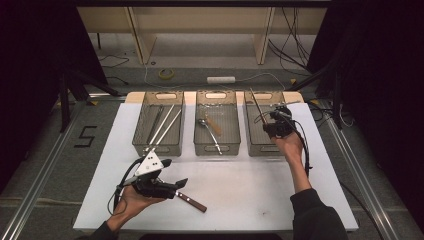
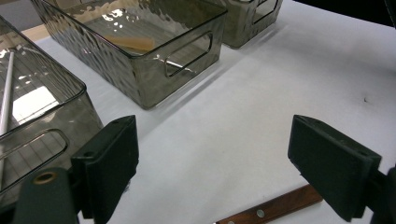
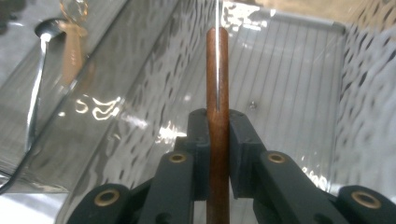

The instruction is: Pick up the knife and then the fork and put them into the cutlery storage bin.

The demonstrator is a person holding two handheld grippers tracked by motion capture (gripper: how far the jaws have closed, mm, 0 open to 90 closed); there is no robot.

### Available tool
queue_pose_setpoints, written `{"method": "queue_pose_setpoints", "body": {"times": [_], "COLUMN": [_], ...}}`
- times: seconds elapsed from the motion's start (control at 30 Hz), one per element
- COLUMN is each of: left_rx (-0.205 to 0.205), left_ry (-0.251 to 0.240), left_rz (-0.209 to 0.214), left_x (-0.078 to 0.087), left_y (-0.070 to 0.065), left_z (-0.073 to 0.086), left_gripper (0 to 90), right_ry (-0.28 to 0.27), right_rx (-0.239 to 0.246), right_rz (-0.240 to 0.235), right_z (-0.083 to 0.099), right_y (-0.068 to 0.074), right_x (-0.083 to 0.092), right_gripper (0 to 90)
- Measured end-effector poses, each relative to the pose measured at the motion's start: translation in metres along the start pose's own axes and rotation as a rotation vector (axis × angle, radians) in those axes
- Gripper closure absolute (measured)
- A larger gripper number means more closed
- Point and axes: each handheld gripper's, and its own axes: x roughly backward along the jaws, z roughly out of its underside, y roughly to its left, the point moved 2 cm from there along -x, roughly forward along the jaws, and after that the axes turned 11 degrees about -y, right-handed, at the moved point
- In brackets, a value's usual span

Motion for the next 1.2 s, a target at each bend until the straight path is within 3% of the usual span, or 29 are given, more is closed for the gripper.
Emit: {"method": "queue_pose_setpoints", "body": {"times": [0.43, 0.53, 0.6, 1.0, 1.2], "left_rx": [0.001, -0.001, -0.002, 0.002, 0.003], "left_ry": [0.006, 0.005, 0.007, 0.009, 0.023], "left_rz": [0.002, 0.004, 0.003, 0.002, 0.009], "left_x": [-0.001, -0.001, -0.001, -0.001, -0.002], "left_y": [-0.001, -0.001, -0.001, -0.001, 0.001], "left_z": [0.0, 0.0, 0.0, 0.0, 0.0], "left_gripper": [15.8, 15.8, 15.8, 15.8, 15.8], "right_ry": [0.03, 0.015, 0.005, -0.083, -0.146], "right_rx": [-0.022, -0.048, -0.037, 0.052, 0.114], "right_rz": [0.014, -0.027, -0.045, -0.124, -0.209], "right_z": [0.002, 0.001, -0.001, -0.002, 0.011], "right_y": [0.001, 0.001, 0.002, 0.013, 0.028], "right_x": [-0.008, -0.007, -0.004, 0.037, 0.064], "right_gripper": [80.1, 69.0, 64.7, 48.5, 42.7]}}
